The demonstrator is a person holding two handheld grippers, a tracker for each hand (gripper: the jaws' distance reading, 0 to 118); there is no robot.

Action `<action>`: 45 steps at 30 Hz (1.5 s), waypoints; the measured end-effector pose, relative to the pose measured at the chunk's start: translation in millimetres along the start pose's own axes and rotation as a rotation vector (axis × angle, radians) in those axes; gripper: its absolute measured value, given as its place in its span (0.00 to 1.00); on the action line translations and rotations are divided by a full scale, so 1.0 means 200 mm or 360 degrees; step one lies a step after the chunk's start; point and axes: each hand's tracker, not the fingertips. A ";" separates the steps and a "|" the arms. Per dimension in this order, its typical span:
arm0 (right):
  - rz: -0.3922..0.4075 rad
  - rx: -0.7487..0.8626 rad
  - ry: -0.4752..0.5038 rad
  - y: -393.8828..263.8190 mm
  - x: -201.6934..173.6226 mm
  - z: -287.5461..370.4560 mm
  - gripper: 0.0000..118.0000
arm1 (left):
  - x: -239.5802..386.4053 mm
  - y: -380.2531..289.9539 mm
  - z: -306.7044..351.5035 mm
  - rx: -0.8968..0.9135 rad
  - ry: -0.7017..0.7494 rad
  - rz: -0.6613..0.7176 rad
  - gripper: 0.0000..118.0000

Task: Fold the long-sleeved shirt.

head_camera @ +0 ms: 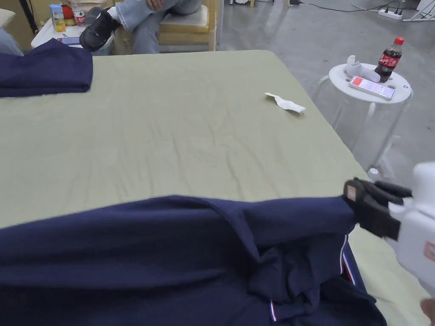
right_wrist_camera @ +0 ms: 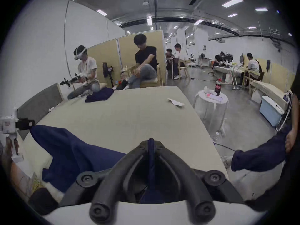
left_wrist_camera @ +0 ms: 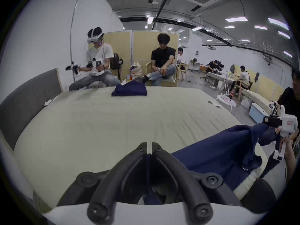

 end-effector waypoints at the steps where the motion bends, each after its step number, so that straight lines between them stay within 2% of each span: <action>1: -0.0008 -0.0012 -0.0011 -0.08 0.00 0.08 0.04 | 0.00 -0.09 0.05 -0.0025 0.0016 0.0019 0.01; 5: -0.0036 -0.0215 -0.0068 -0.45 0.00 0.23 0.04 | 0.02 -0.45 0.12 -0.0261 0.0048 0.0116 0.01; 8: -0.0083 -0.0449 -0.0130 -0.62 0.01 0.17 0.06 | 0.02 -0.66 0.04 -0.0485 0.0039 0.0260 0.02; 9: -0.0069 -0.0461 -0.0156 -0.63 0.00 0.17 0.09 | 0.03 -0.70 0.03 -0.0526 0.0040 0.0267 0.07; 10: -0.0051 -0.0435 -0.0200 -0.60 -0.01 0.20 0.14 | 0.10 -0.69 0.04 -0.0498 0.0078 0.0244 0.19; 11: -0.0016 -0.0359 -0.0269 -0.54 -0.03 0.22 0.18 | 0.10 -0.68 0.09 -0.0465 0.0125 0.0261 0.41; 12: 0.0010 -0.0267 -0.0305 -0.48 -0.05 0.28 0.18 | 0.09 -0.64 0.15 -0.0396 0.0144 0.0296 0.50; 15: 0.0134 -0.0005 -0.0344 -0.25 -0.13 0.43 0.19 | 0.03 -0.53 0.31 -0.0164 0.0108 0.0430 0.50; 16: 0.0164 0.0090 -0.0336 -0.17 -0.18 0.47 0.19 | 0.03 -0.48 0.37 -0.0093 0.0115 0.0443 0.47; 18: 0.0130 0.0224 -0.0147 -0.05 -0.30 0.51 0.15 | 0.08 -0.35 0.50 0.0034 0.0087 0.0471 0.19; 19: 0.0096 0.0261 0.0006 -0.03 -0.37 0.50 0.06 | 0.09 -0.31 0.54 0.0083 0.0070 0.0482 0.09; 20: 0.0069 0.0264 0.0141 0.00 -0.46 0.48 0.03 | 0.10 -0.28 0.58 0.0093 0.0095 0.0490 0.04; 21: 0.0055 0.0267 0.0213 0.01 -0.54 0.46 0.01 | 0.12 -0.27 0.61 0.0096 0.0108 0.0490 0.00; 24: 0.0044 0.0133 0.0522 -0.03 -0.86 0.31 0.00 | 0.08 -0.31 0.63 0.0079 0.0062 0.0459 0.00; 26: -0.0043 -0.0031 0.0725 -0.14 -1.06 0.22 0.00 | 0.03 -0.41 0.61 -0.0008 0.0082 0.0476 0.00; 29: -0.0022 -0.0223 0.0896 -0.30 -1.28 0.13 0.00 | -0.11 -0.56 0.55 -0.0192 0.0059 0.0592 0.00; 32: 0.0034 -0.0332 0.0919 -0.40 -1.35 0.10 0.00 | -0.32 -0.65 0.46 -0.0250 -0.0014 0.0679 0.00; 33: 0.0052 -0.0344 0.0907 -0.41 -1.35 0.09 0.00 | -0.39 -0.66 0.41 -0.0292 -0.0103 0.0747 0.00; 35: 0.0089 -0.0355 0.0835 -0.41 -1.32 0.09 0.00 | -0.54 -0.68 0.22 -0.0509 -0.0617 0.0990 0.00; 36: 0.0089 -0.0362 0.0805 -0.41 -1.30 0.08 0.00 | -0.59 -0.70 0.15 -0.0566 -0.0759 0.1074 0.02; 37: 0.0082 -0.0376 0.0773 -0.41 -1.27 0.08 0.00 | -0.64 -0.71 0.07 -0.0539 -0.0815 0.1133 0.13; 38: 0.0070 -0.0387 0.0728 -0.39 -1.25 0.08 0.00 | -0.70 -0.72 -0.02 -0.0523 -0.0796 0.1145 0.28; 40: 0.0037 -0.0398 0.0650 -0.38 -1.20 0.09 0.00 | -0.78 -0.73 -0.17 -0.0565 -0.0792 0.1228 0.30; 43: -0.0016 -0.0415 0.0553 -0.38 -1.07 0.08 0.00 | -0.77 -0.75 -0.35 -0.0707 -0.0974 0.1408 0.30; 45: -0.0033 -0.0435 0.0513 -0.38 -1.02 0.08 0.00 | -0.72 -0.76 -0.44 -0.0813 -0.1096 0.1422 0.30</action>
